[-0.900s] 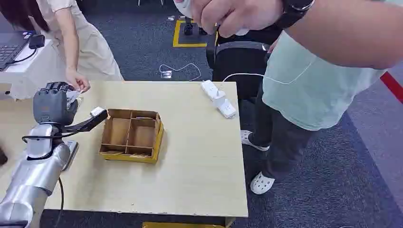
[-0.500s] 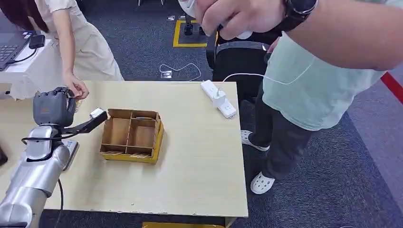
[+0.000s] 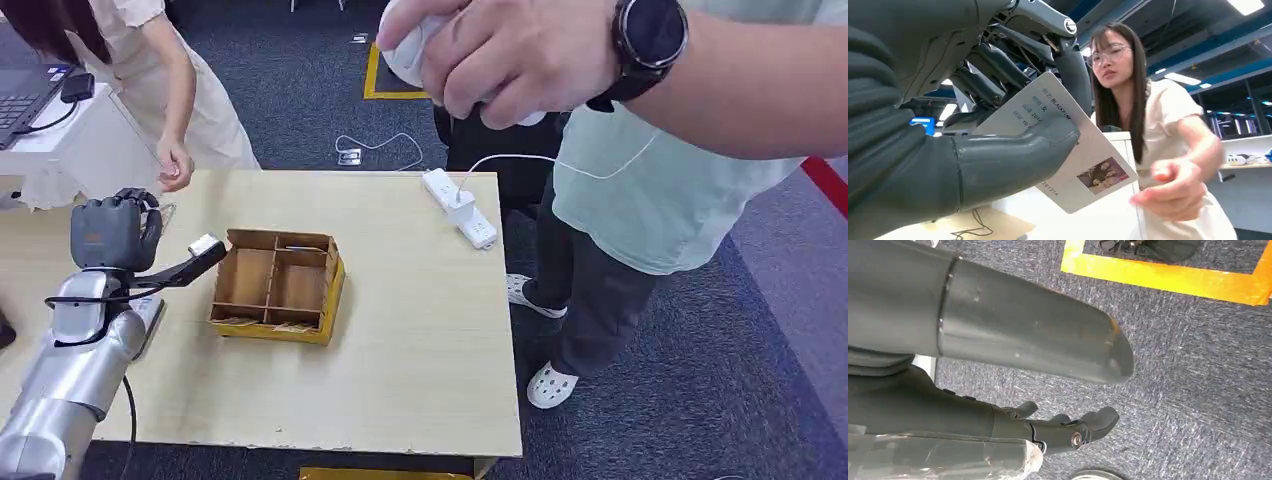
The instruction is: Pass the card to the sensor for recognition and then transmit it.
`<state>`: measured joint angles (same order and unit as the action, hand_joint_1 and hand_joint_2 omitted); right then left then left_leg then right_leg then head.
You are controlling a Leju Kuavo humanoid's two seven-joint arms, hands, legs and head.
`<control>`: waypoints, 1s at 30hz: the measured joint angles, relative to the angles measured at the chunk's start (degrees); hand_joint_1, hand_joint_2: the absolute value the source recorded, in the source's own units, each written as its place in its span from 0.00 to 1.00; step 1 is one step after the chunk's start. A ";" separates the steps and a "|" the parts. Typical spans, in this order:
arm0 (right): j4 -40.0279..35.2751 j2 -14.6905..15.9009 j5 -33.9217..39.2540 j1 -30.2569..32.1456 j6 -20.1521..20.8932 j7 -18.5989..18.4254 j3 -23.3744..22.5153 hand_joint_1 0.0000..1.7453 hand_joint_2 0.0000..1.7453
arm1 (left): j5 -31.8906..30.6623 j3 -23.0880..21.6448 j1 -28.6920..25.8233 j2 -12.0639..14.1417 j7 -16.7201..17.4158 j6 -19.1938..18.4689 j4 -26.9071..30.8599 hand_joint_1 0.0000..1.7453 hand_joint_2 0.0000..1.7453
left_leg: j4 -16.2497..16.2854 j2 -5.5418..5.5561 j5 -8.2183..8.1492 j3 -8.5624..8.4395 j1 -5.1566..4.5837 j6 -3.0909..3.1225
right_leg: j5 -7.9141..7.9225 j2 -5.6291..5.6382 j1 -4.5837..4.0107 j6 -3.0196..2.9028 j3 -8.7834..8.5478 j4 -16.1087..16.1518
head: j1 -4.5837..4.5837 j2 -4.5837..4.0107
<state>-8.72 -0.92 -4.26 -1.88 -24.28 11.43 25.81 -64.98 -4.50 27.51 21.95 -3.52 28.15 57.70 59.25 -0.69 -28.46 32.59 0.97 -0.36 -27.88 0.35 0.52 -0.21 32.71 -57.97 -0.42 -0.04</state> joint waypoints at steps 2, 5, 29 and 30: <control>0.00 0.00 0.00 0.00 0.00 0.00 0.00 0.00 0.00 | 0.00 0.00 0.00 0.00 0.00 0.00 0.00 1.00 1.00 | 0.00 0.00 0.00 0.00 0.00 0.00 | 0.00 0.00 0.00 0.00 0.00 0.00 | 0.00 0.00; 0.00 0.00 0.00 0.00 -0.02 0.00 0.00 0.00 0.00 | -0.13 0.00 -0.01 0.02 0.06 0.02 0.00 1.00 1.00 | 0.00 0.00 0.00 0.00 0.00 0.00 | 0.00 0.00 0.00 0.00 0.00 0.00 | 0.00 0.00; 0.00 -0.07 0.31 0.31 -1.27 -0.66 0.02 0.00 0.00 | -9.00 3.61 -16.69 3.89 3.19 8.00 -7.63 1.00 1.00 | -0.03 0.01 -0.01 0.06 0.00 0.00 | -0.03 0.00 0.00 -0.01 0.04 0.01 | 0.02 0.00; 0.00 -0.07 0.31 0.31 -1.33 -0.61 0.02 0.00 0.00 | -9.09 3.65 -16.90 3.63 3.19 7.91 -7.91 1.00 1.00 | -0.03 0.02 -0.01 0.07 0.00 0.00 | -0.03 -0.01 0.00 -0.01 0.04 0.01 | 0.04 0.00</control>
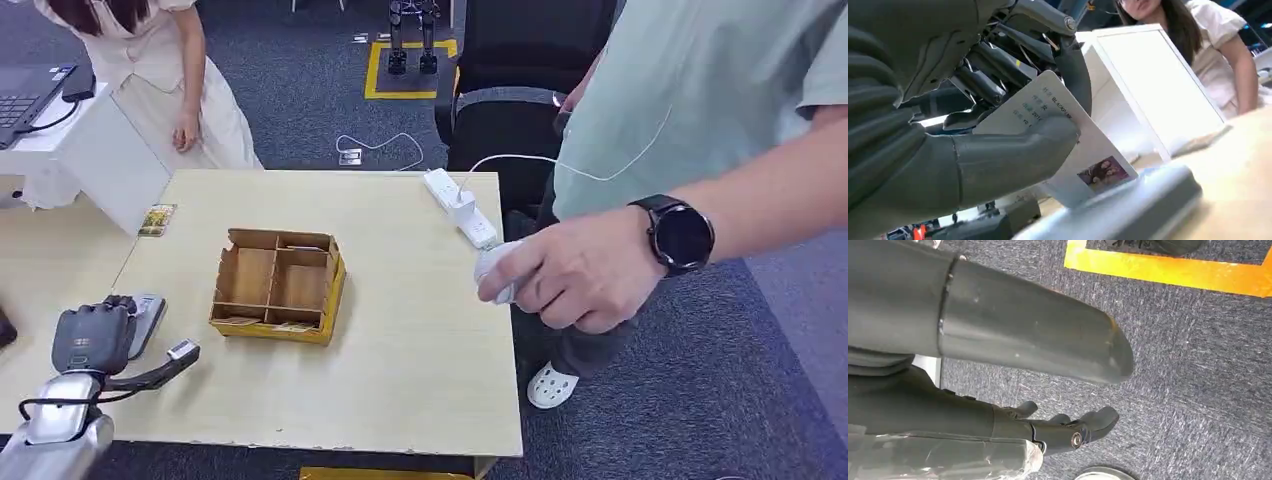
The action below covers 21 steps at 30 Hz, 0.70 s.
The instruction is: Pass the card to the sensor for recognition and then transmit it.
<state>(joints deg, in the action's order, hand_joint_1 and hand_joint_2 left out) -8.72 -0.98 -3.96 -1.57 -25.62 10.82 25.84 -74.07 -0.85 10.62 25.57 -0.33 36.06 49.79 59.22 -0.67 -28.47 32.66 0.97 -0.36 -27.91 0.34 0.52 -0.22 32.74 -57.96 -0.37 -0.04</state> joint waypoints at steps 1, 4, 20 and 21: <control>0.00 0.00 0.00 -0.01 -0.02 0.11 0.00 0.00 0.00 | -0.07 0.07 -0.16 -0.20 0.00 -0.02 -0.28 1.00 1.00 | 0.00 0.01 0.00 0.00 0.00 0.00 | 0.00 -0.01 0.00 0.00 0.00 0.00 | -0.02 0.00; 0.00 0.00 0.00 -0.01 -0.24 0.63 0.00 0.00 0.00 | -0.52 0.61 -0.23 -0.94 0.02 -0.65 -1.57 1.00 1.00 | 0.00 0.01 0.00 -0.01 0.00 0.00 | 0.00 -0.03 0.00 0.00 -0.01 0.00 | 0.00 0.00; 0.00 0.00 0.31 -0.03 -0.96 1.86 -0.02 0.00 0.00 | -1.97 1.86 1.54 -4.22 0.18 -0.20 -9.73 1.00 1.00 | -0.07 0.09 0.01 -0.29 -0.02 -0.04 | -0.01 -0.15 0.03 -0.01 -0.26 -0.03 | -0.02 0.00; 0.00 0.00 0.26 -0.02 -0.96 1.86 0.00 0.00 0.00 | -0.76 2.23 1.65 -4.39 -0.77 0.29 -9.73 1.00 1.00 | -0.07 0.11 0.03 -0.30 -0.02 -0.02 | -0.01 -0.15 0.02 -0.01 -0.27 -0.03 | -0.02 0.00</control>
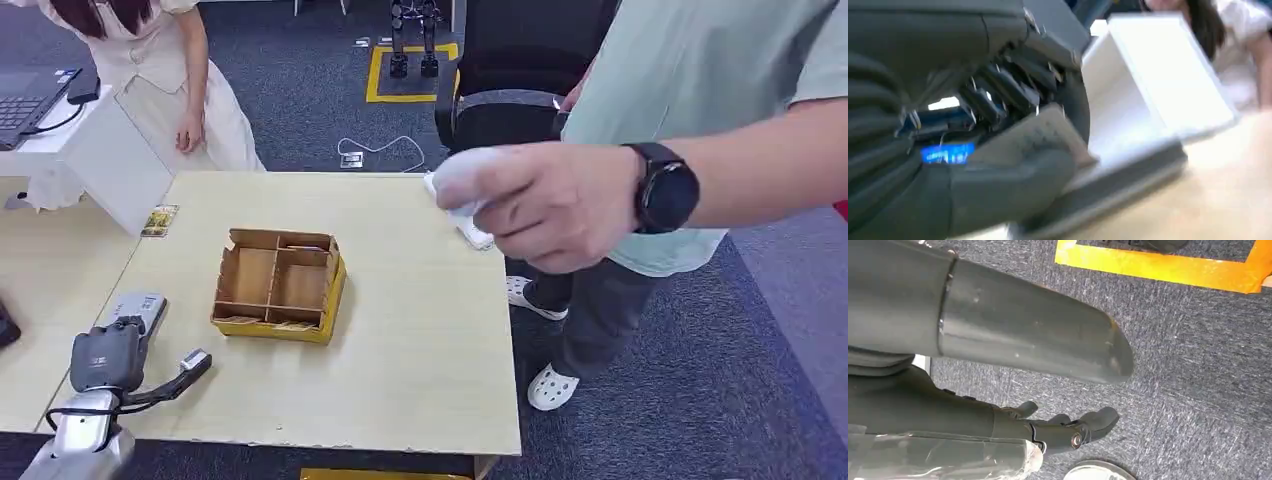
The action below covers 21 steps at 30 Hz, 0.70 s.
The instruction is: Pass the card to the sensor for recognition and then transmit it.
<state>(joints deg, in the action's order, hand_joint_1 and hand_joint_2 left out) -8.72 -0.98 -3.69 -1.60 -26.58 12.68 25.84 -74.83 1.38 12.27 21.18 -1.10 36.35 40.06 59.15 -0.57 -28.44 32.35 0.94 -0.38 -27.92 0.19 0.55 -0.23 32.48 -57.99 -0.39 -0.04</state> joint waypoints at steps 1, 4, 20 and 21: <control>0.00 0.00 -0.11 -0.01 0.00 -0.02 0.00 0.00 0.00 | 1.60 0.31 0.15 -0.09 -1.28 0.37 0.06 1.00 1.00 | 0.00 0.05 0.03 0.00 0.00 -0.04 | 0.00 -0.01 0.00 0.00 -0.01 -0.01 | 0.02 0.00; 0.02 0.00 -0.50 0.02 0.00 -0.22 0.00 0.00 0.00 | 12.23 1.84 -0.04 -0.92 -9.30 2.01 2.72 1.00 1.00 | 0.01 0.07 0.07 0.00 0.00 -0.01 | 0.01 -0.03 0.00 -0.01 0.03 -0.01 | -0.04 0.00; 0.02 0.00 -1.79 -0.07 0.09 -1.70 1.35 0.00 0.00 | 13.09 3.39 10.52 -1.11 -7.45 1.79 16.92 1.00 1.00 | 0.06 0.17 0.14 0.19 0.03 -0.03 | 0.07 -0.11 -0.03 -0.06 0.14 -0.01 | 0.04 0.00; 0.00 0.00 -1.81 -0.08 0.09 -1.70 1.40 0.00 0.00 | 12.27 3.39 11.02 -1.07 -6.92 1.92 16.74 1.00 1.00 | 0.06 0.17 0.14 0.19 0.03 -0.03 | 0.07 -0.11 -0.03 -0.06 0.15 -0.01 | 0.04 0.00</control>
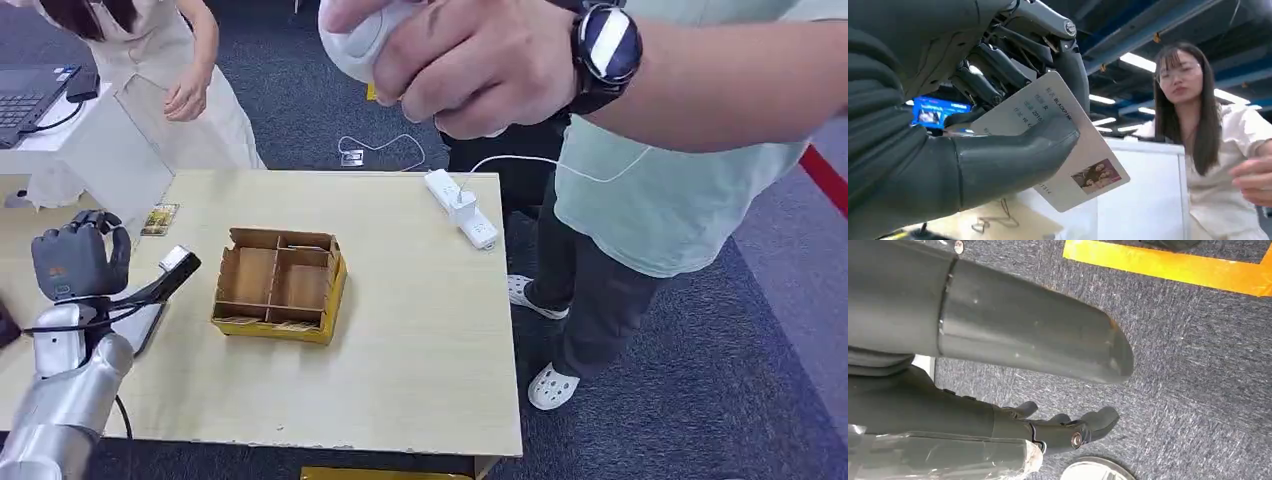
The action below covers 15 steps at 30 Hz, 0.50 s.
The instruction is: Pass the card to the sensor for recognition and then transmit it.
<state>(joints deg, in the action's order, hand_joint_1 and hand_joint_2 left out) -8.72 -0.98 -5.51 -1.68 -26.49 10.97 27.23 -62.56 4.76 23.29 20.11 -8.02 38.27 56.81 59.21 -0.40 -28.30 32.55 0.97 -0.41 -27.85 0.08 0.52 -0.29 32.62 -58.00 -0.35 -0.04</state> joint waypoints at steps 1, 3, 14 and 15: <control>0.00 0.00 0.00 -0.03 0.00 0.00 0.02 0.00 0.00 | -1.09 0.00 0.29 0.04 0.85 0.09 -0.15 1.00 1.00 | 0.00 -0.01 0.00 0.00 0.00 0.00 | 0.00 0.02 0.00 0.00 0.00 0.00 | 0.00 0.00; 0.02 -0.02 -0.24 -0.03 0.02 -0.02 0.06 0.00 0.00 | -4.74 0.00 0.65 0.15 2.94 0.15 -0.37 1.00 1.00 | 0.00 -0.03 0.00 0.01 0.00 0.00 | 0.00 0.05 0.00 0.00 0.04 0.00 | 0.00 0.00; 0.00 -0.35 -0.26 -0.23 -0.07 -0.13 0.11 0.00 0.00 | -16.09 5.85 4.67 -1.33 4.36 0.17 0.02 1.00 1.00 | 0.01 -0.02 0.00 0.06 -0.01 0.00 | 0.00 0.05 0.00 0.00 0.08 0.00 | -0.02 0.00; 0.00 -0.44 -0.26 -0.22 -0.07 -0.22 0.11 0.00 0.00 | -15.58 6.75 5.06 -1.94 3.54 0.17 0.17 1.00 1.00 | 0.01 -0.02 0.00 0.06 0.00 0.00 | 0.00 0.05 0.00 0.00 0.08 0.00 | 0.00 0.00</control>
<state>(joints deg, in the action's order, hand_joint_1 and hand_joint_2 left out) -8.72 -1.42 -5.77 -1.89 -26.56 10.75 27.34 -78.14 11.51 28.35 18.17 -4.47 38.45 56.98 59.22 -0.41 -28.30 32.60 0.97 -0.41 -27.84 0.13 0.53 -0.29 32.70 -57.99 -0.35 -0.04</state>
